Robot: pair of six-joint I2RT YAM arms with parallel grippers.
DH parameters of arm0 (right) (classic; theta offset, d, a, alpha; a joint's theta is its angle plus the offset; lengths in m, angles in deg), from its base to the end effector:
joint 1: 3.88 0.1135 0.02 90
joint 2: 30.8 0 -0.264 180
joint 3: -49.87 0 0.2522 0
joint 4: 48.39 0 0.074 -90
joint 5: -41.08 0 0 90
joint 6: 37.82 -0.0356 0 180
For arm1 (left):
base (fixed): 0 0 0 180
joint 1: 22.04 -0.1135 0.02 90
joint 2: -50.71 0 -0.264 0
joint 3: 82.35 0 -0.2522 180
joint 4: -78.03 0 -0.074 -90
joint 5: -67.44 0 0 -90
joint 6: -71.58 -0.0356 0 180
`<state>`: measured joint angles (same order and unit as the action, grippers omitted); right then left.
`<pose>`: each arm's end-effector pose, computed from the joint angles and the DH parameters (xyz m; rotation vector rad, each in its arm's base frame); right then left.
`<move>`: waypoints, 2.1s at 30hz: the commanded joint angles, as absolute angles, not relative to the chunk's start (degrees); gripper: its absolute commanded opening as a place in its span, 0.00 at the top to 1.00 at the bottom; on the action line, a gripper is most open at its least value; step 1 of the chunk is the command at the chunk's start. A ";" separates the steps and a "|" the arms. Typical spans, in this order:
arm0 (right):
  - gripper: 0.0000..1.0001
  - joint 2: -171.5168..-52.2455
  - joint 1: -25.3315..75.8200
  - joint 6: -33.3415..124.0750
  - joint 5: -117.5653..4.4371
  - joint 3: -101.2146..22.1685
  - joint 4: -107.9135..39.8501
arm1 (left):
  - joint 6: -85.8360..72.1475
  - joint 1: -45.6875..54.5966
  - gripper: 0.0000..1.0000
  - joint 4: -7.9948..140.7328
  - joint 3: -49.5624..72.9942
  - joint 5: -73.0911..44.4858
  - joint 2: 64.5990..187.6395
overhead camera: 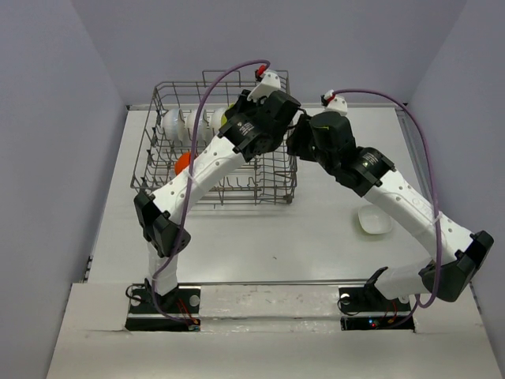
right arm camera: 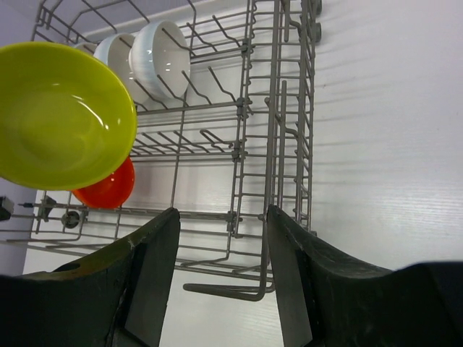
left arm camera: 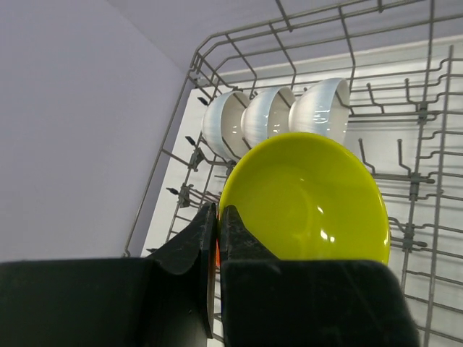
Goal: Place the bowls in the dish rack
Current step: Pass from the left arm to the right
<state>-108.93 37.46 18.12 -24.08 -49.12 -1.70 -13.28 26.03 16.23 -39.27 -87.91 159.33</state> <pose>0.2329 0.1850 0.4153 0.1473 1.9956 0.4145 0.2917 -0.2763 0.4342 0.0787 1.8398 0.5795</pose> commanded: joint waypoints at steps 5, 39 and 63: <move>0.41 -108.32 38.04 19.22 -19.13 -53.10 -1.32 | -21.14 33.58 1.00 26.99 -42.50 -95.15 152.40; 0.50 -102.69 30.31 15.00 -31.61 -56.61 -3.69 | -15.26 39.74 1.00 34.73 -37.84 -84.54 150.03; 0.50 -103.13 29.78 15.97 -30.55 -52.04 -5.18 | -12.54 39.74 1.00 39.74 -31.96 -77.85 145.55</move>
